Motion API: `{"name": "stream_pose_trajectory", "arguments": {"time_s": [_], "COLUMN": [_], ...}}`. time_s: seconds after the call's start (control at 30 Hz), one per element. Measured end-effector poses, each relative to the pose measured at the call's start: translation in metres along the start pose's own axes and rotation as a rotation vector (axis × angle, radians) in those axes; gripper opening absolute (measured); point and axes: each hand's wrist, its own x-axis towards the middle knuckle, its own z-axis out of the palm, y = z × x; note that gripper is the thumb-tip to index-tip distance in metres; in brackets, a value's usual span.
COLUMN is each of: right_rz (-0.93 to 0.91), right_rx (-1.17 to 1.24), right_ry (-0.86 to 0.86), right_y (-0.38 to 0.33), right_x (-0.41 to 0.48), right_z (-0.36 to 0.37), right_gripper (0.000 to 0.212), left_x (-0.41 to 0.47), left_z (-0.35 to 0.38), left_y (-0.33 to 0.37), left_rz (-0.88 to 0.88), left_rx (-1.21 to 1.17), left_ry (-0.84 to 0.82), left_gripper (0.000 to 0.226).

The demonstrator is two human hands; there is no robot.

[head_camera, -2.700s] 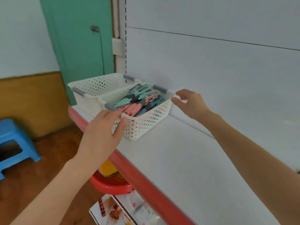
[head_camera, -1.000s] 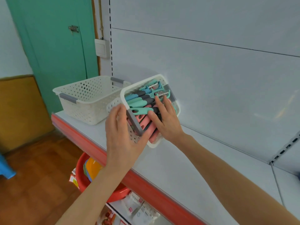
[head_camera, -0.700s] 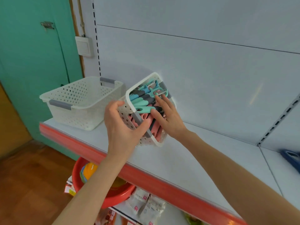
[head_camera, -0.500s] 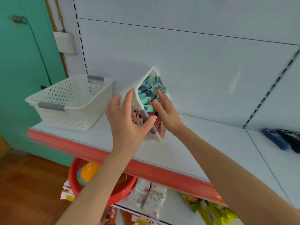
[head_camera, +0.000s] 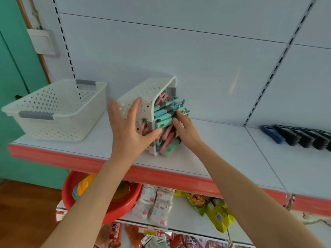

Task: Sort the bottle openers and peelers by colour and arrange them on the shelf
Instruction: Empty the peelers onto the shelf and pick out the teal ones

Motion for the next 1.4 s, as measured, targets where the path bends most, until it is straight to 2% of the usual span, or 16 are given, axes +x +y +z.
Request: {"name": "stream_pose_trajectory", "arguments": {"time_s": [0.1,0.27,0.43,0.6,0.73,0.87,1.0,1.1,1.17,1.4], "right_rz": [0.042,0.093,0.140,0.165,0.223,0.287,0.318,0.272,0.206,0.080], "right_rx": [0.055,0.044,0.056,0.062,0.000,-0.108,-0.196,-0.224,-0.229,-0.248], "right_ry": [0.024,0.032,-0.003,0.000,0.032,0.048,0.089,0.160,0.193,0.184], "right_y": [0.002,0.004,0.014,0.022,0.037,0.051,0.059,0.056,0.051,0.042], "right_x": [0.000,0.001,0.009,-0.001,-0.009,-0.015,-0.023,-0.031,-0.037,-0.043], "right_z": [-0.002,0.001,-0.006,-0.028,-0.055,-0.081,-0.090,-0.083,-0.077,-0.069], "right_gripper": [0.052,0.077,0.098,0.083,0.084,0.062,0.064,0.073,0.072,0.066], "left_x": [0.000,0.000,-0.002,-0.006,-0.007,-0.007,-0.007,-0.009,-0.008,-0.005], "left_z": [0.002,0.006,0.007,0.019,0.037,0.054,0.056,0.053,0.050,0.046], "left_y": [0.005,0.006,0.017,0.035,0.056,0.073,0.073,0.069,0.066,0.074], "left_rz": [-0.113,-0.072,-0.101,-0.068,0.017,0.048,0.055,0.018,0.027,0.128], "left_rx": [-0.073,0.001,0.040,0.004,0.036,0.070,0.105,0.048,-0.002,0.052], "left_ry": [-0.038,0.009,0.018,0.024,0.010,-0.030,-0.047,-0.145,-0.173,-0.119], "left_gripper": [0.101,0.093,0.103,0.101,0.098,0.095,0.096,0.105,0.106,0.102]}}
